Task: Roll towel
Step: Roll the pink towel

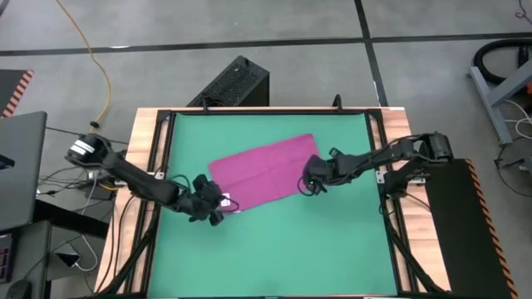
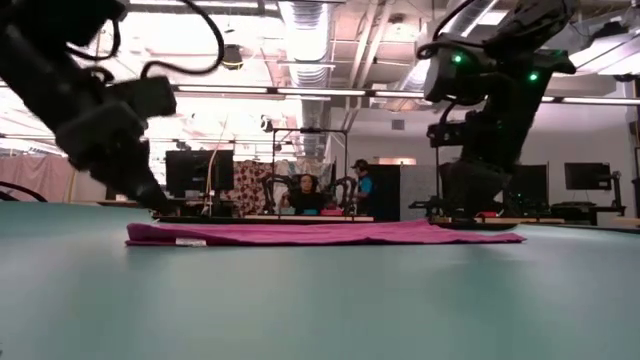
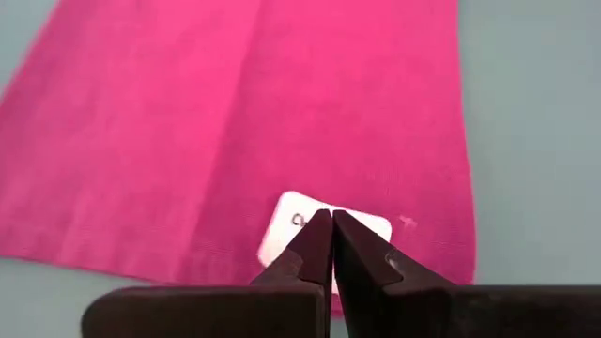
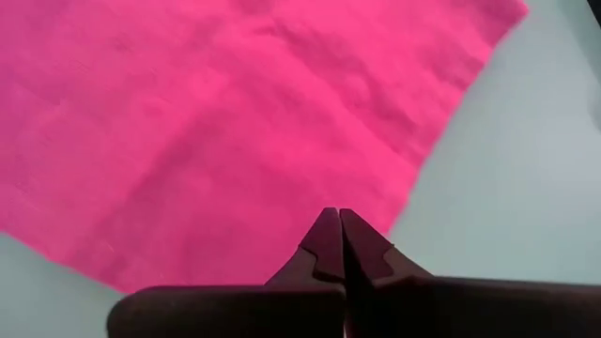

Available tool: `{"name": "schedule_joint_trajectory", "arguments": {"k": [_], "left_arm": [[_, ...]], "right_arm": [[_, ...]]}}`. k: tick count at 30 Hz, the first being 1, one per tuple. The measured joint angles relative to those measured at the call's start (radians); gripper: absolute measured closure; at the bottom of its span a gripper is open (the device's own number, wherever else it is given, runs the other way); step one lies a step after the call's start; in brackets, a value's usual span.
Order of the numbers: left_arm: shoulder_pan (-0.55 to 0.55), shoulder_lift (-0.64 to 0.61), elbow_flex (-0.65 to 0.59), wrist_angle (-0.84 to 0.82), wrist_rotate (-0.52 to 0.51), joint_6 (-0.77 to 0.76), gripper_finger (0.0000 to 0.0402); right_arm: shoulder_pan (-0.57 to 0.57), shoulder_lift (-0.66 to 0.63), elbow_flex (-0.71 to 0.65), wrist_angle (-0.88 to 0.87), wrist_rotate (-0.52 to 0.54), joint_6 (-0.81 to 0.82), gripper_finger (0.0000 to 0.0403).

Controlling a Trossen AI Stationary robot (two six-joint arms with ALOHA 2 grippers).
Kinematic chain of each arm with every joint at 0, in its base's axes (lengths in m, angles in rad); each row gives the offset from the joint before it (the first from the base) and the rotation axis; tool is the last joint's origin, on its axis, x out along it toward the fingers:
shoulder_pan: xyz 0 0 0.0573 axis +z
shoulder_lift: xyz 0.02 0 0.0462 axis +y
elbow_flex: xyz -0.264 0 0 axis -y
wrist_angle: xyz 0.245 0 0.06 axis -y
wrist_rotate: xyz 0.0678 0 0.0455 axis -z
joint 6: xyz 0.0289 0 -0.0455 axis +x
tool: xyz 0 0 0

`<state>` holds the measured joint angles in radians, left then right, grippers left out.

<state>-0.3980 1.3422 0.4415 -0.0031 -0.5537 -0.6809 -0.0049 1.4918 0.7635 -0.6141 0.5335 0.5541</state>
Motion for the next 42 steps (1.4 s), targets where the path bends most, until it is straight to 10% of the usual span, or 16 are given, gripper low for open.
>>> {"name": "schedule_joint_trajectory", "arguments": {"k": [26, 35, 42], "left_arm": [[0.027, -0.017, 0.004, -0.260, 0.011, -0.077, 0.0401], [0.097, -0.109, 0.003, -0.396, -0.201, -0.055, 0.0401], [0.128, -0.168, 0.003, -0.256, -0.170, 0.022, 0.0401]], "right_arm": [[0.401, 0.002, -0.089, 0.245, -0.132, 0.465, 0.0401], [0.582, 0.002, 0.006, 0.301, -0.173, 0.441, 0.0401], [0.566, 0.002, 0.122, 0.125, 0.137, 0.303, 0.0401]]}}
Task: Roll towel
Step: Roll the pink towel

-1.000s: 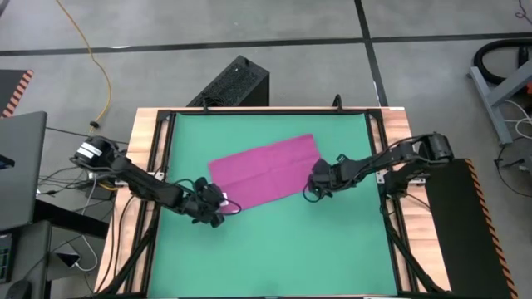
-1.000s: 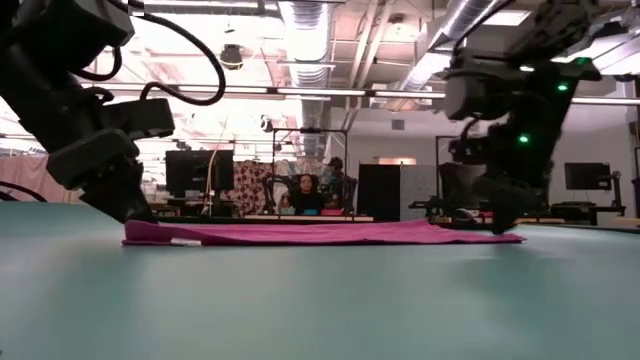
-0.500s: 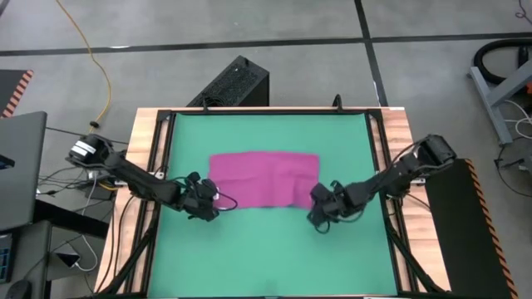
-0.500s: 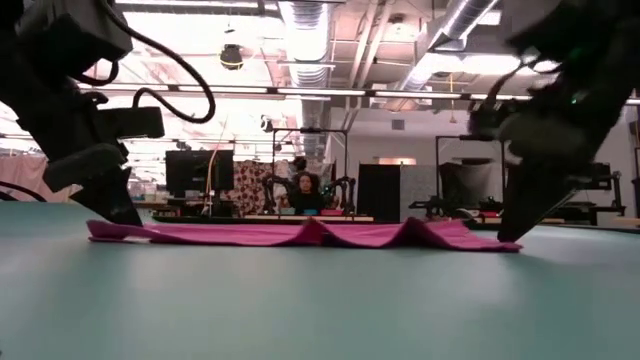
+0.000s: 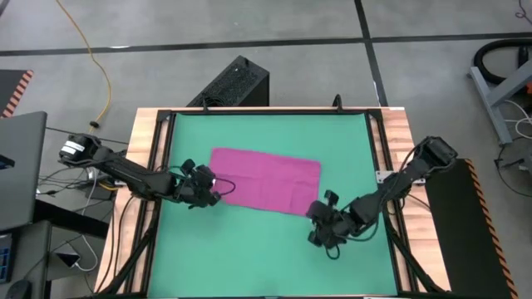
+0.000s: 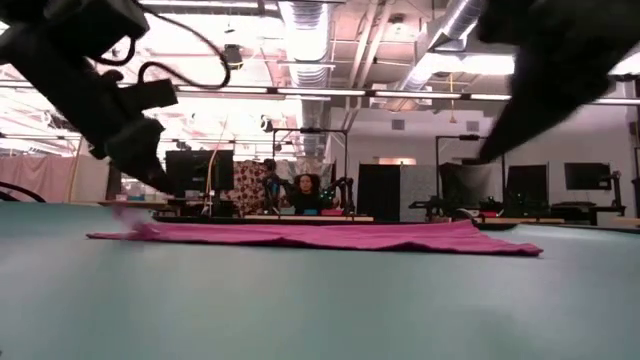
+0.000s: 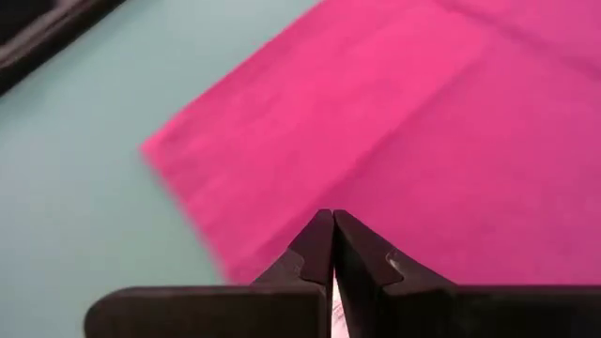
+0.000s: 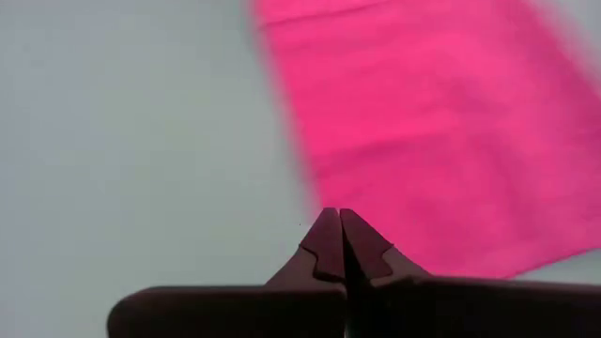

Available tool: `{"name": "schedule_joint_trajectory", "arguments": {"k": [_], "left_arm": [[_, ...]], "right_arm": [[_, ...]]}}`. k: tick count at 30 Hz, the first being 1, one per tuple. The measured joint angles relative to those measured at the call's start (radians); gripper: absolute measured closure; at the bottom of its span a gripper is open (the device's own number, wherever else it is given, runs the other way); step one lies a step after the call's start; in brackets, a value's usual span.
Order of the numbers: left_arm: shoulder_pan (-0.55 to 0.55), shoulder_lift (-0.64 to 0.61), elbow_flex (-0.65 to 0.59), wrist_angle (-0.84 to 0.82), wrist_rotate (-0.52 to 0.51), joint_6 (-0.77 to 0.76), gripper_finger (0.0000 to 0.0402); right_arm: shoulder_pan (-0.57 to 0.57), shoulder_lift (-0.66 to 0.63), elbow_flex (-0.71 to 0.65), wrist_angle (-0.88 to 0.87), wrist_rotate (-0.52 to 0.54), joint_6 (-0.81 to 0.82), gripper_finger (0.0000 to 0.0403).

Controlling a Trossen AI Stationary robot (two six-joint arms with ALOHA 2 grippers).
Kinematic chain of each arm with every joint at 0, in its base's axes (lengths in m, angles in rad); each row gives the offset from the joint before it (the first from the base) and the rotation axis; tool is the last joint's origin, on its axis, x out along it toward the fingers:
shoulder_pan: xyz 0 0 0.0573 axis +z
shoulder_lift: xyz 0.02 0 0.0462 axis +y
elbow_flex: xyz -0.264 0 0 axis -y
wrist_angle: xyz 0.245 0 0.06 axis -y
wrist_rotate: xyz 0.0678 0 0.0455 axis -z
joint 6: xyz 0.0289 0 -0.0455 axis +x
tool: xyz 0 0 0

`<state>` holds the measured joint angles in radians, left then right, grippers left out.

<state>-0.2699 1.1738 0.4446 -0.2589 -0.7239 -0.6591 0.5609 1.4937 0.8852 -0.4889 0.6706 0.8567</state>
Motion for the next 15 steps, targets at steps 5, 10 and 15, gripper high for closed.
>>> {"name": "schedule_joint_trajectory", "arguments": {"k": [5, 10, 15], "left_arm": [[-0.001, -0.003, 0.000, 0.069, 0.150, 0.061, 0.0401], [-0.001, 0.024, 0.000, 0.161, 0.189, 0.041, 0.0401], [-0.001, 0.061, 0.000, 0.278, 0.216, 0.049, 0.0401]], "right_arm": [[-0.158, 0.000, -0.027, -0.004, 0.020, -0.087, 0.0400], [-0.356, 0.000, -0.051, -0.006, 0.013, -0.261, 0.0400], [-0.525, 0.000, -0.052, 0.000, -0.046, -0.409, 0.0400]]}}
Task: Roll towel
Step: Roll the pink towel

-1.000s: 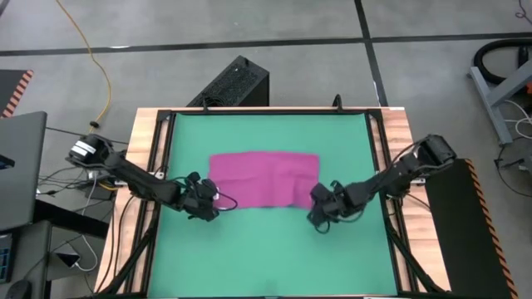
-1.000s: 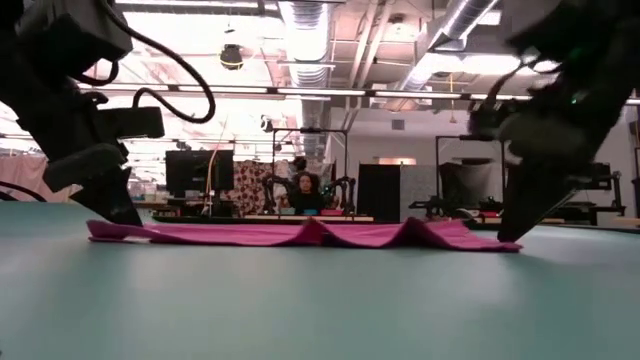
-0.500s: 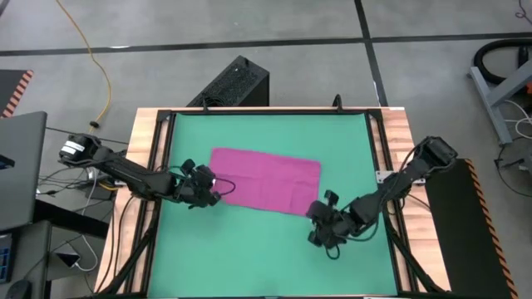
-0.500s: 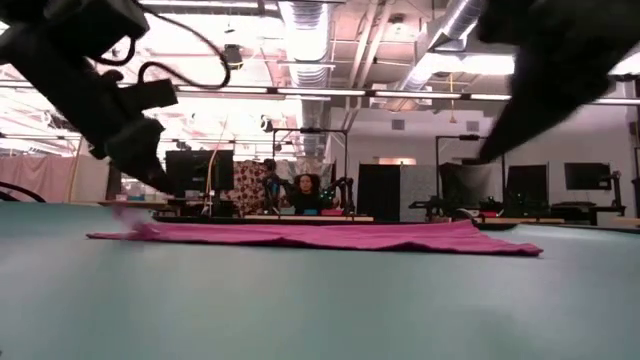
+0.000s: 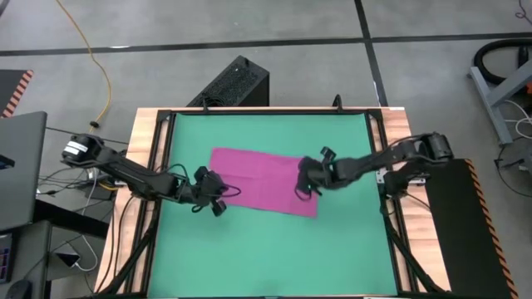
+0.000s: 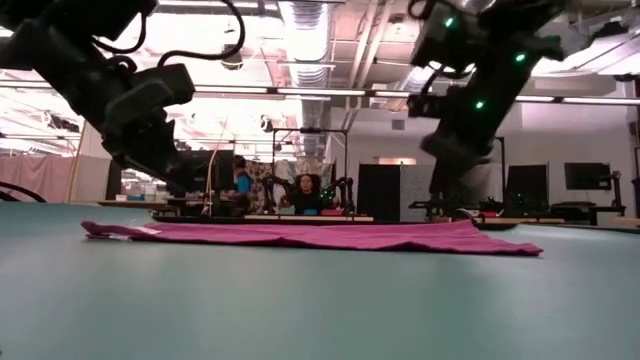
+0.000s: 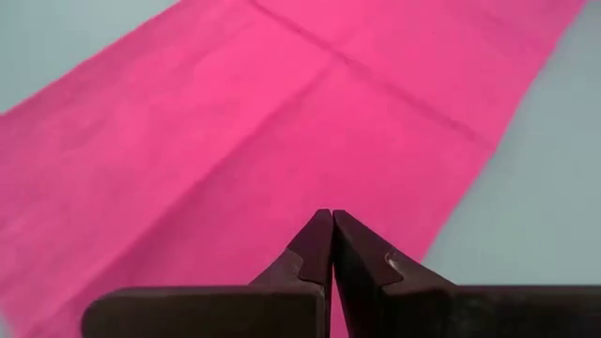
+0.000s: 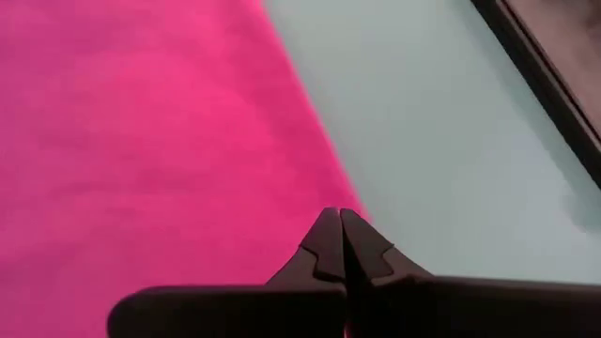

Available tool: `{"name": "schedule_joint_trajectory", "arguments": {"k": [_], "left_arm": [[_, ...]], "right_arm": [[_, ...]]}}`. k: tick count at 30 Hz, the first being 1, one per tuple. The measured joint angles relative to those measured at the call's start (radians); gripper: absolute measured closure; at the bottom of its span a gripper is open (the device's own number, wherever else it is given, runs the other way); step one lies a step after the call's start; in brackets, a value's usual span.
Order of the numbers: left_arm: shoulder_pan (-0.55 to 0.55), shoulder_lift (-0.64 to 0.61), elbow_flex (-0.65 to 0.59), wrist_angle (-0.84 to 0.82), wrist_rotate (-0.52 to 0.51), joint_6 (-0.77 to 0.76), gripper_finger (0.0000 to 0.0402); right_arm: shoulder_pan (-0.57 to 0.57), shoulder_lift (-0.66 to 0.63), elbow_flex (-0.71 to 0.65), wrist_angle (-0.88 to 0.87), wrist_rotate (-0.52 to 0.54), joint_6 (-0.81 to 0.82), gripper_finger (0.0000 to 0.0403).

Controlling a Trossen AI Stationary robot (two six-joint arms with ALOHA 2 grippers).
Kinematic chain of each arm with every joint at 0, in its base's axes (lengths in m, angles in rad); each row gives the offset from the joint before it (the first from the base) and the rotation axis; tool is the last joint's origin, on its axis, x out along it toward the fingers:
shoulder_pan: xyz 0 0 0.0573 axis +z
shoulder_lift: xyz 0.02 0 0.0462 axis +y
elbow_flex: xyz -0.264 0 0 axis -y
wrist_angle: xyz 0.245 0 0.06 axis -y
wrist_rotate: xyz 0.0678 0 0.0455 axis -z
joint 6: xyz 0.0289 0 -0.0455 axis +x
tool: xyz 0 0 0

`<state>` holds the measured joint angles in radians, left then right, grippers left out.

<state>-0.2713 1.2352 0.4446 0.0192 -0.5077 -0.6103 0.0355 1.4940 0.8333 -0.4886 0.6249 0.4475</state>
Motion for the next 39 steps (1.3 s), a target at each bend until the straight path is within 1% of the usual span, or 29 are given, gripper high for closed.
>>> {"name": "schedule_joint_trajectory", "arguments": {"k": [3, 5, 8, 10, 13, 18, 21, 23, 25, 29, 32, 39], "left_arm": [[-0.007, 0.016, 0.000, 0.033, 0.015, 0.000, 0.0401], [-0.018, 0.022, 0.000, 0.041, 0.014, 0.001, 0.0401], [-0.031, 0.023, 0.000, 0.042, 0.008, 0.001, 0.0401], [-0.038, 0.023, 0.000, 0.043, 0.007, 0.001, 0.0401], [-0.048, 0.023, 0.000, 0.044, 0.006, 0.001, 0.0401], [-0.063, 0.023, 0.000, 0.046, 0.006, 0.016, 0.0401], [-0.067, 0.023, 0.000, 0.048, 0.006, 0.016, 0.0401], [-0.067, 0.023, 0.000, 0.048, 0.006, 0.015, 0.0401], [-0.067, 0.023, 0.000, 0.048, 0.005, 0.015, 0.0401], [-0.067, 0.023, 0.000, 0.048, 0.005, 0.020, 0.0401], [-0.067, 0.023, 0.000, 0.048, 0.005, 0.020, 0.0401], [-0.067, 0.023, 0.000, 0.047, 0.003, 0.020, 0.0401]], "right_arm": [[-0.060, 0.000, 0.000, -0.006, -0.051, -0.034, 0.0400], [-0.071, 0.000, 0.000, -0.006, -0.098, -0.069, 0.0400], [-0.068, 0.000, 0.000, -0.024, -0.097, -0.137, 0.0396], [-0.080, 0.000, 0.000, -0.031, -0.109, -0.173, 0.0381], [-0.121, 0.000, 0.000, -0.024, -0.191, -0.237, 0.0340], [-0.224, 0.000, 0.000, -0.029, -0.333, -0.361, 0.0255], [-0.279, 0.000, 0.000, -0.028, -0.341, -0.407, 0.0216], [-0.306, 0.000, 0.000, -0.030, -0.350, -0.435, 0.0202], [-0.325, 0.000, 0.000, -0.036, -0.366, -0.463, 0.0197], [-0.350, 0.000, 0.000, -0.072, -0.383, -0.505, 0.0200], [-0.367, 0.000, 0.000, -0.077, -0.410, -0.519, 0.0204], [-0.401, 0.000, 0.000, -0.081, -0.438, -0.538, 0.0207]]}}
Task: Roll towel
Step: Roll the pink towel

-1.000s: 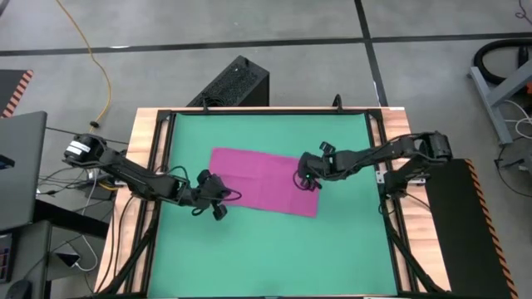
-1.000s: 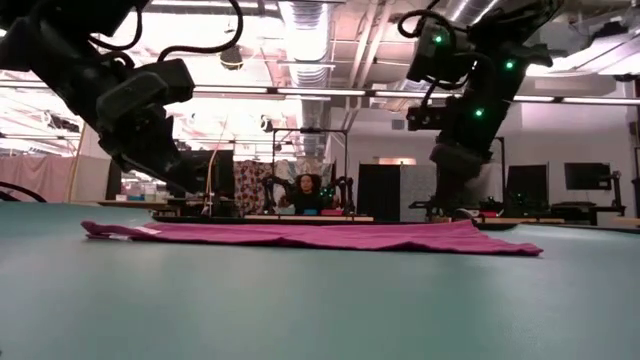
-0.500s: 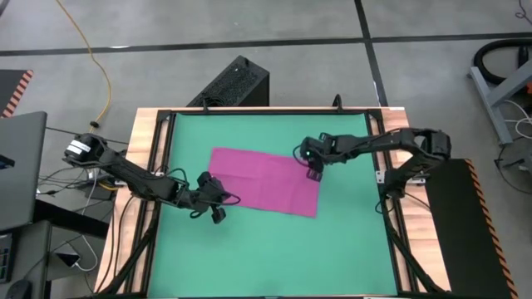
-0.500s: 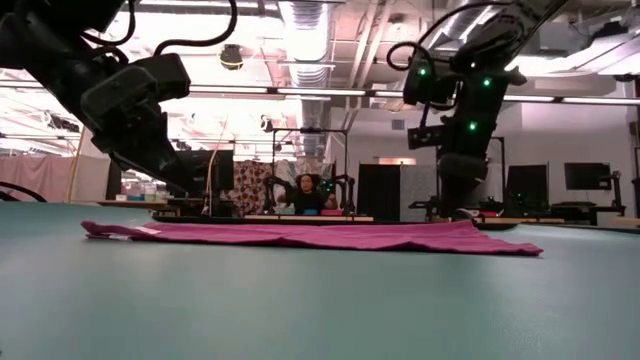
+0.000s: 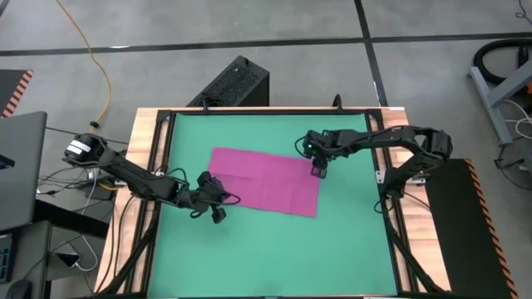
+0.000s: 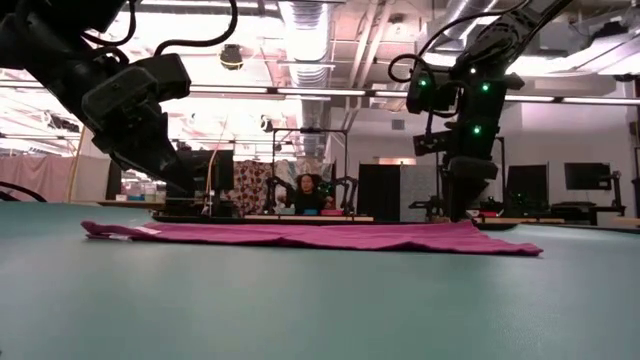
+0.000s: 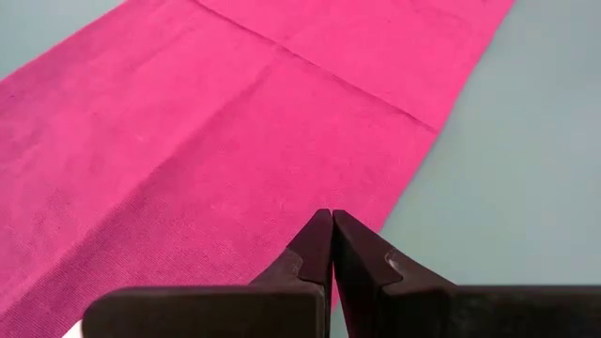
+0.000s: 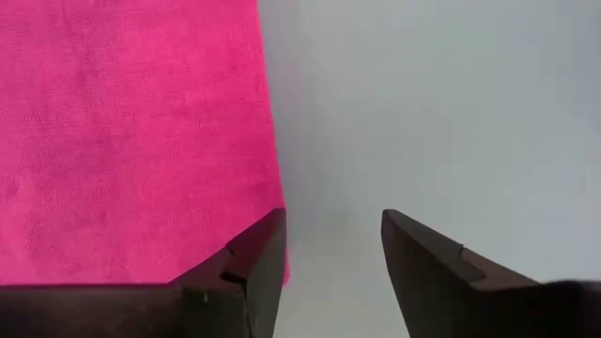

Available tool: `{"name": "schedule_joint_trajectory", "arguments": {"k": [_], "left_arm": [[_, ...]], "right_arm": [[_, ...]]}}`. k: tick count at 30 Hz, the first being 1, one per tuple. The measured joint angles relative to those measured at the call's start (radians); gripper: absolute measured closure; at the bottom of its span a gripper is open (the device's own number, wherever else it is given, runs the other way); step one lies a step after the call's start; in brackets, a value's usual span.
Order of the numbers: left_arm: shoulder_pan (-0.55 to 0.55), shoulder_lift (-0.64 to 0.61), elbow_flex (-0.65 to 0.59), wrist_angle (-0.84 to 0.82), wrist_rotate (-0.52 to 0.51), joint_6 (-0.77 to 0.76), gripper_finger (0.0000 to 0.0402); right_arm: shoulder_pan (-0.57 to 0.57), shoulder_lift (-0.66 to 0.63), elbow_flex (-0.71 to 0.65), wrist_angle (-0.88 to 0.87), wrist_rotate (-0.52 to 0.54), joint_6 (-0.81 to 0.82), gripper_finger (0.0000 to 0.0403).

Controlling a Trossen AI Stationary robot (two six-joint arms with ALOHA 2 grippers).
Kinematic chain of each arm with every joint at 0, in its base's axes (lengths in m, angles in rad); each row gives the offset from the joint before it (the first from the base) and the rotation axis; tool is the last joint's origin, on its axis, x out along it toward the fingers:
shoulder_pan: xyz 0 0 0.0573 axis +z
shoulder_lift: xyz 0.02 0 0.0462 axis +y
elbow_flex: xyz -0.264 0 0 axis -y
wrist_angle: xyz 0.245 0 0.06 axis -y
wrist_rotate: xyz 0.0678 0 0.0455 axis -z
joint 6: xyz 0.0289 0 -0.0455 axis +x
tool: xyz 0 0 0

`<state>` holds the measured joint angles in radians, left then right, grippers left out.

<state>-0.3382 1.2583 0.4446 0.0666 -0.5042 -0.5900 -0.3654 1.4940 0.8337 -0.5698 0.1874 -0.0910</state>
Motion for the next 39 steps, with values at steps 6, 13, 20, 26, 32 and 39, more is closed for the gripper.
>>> {"name": "schedule_joint_trajectory", "arguments": {"k": [6, 13, 20, 26, 32, 39], "left_arm": [[0.000, 0.000, 0.000, 0.000, 0.000, 0.006, 0.0401], [0.000, 0.000, 0.000, -0.001, 0.000, 0.011, 0.0401], [0.000, 0.000, 0.000, -0.001, 0.000, 0.011, 0.0401], [0.000, 0.000, 0.000, -0.001, 0.000, 0.011, 0.0401], [0.000, 0.000, 0.000, -0.001, 0.000, 0.021, 0.0401], [0.000, 0.000, 0.000, -0.001, 0.000, 0.015, 0.0401]], "right_arm": [[-0.009, 0.000, 0.000, 0.001, -0.042, 0.002, 0.0214], [-0.012, 0.000, 0.000, 0.001, -0.111, -0.002, 0.0210], [-0.024, 0.000, -0.002, 0.006, -0.108, -0.039, 0.0212], [-0.024, 0.000, -0.047, 0.030, -0.109, -0.044, 0.0226], [-0.024, 0.000, -0.061, 0.032, -0.101, -0.025, 0.0278], [-0.023, 0.000, -0.061, 0.033, -0.083, 0.027, 0.0389]]}}
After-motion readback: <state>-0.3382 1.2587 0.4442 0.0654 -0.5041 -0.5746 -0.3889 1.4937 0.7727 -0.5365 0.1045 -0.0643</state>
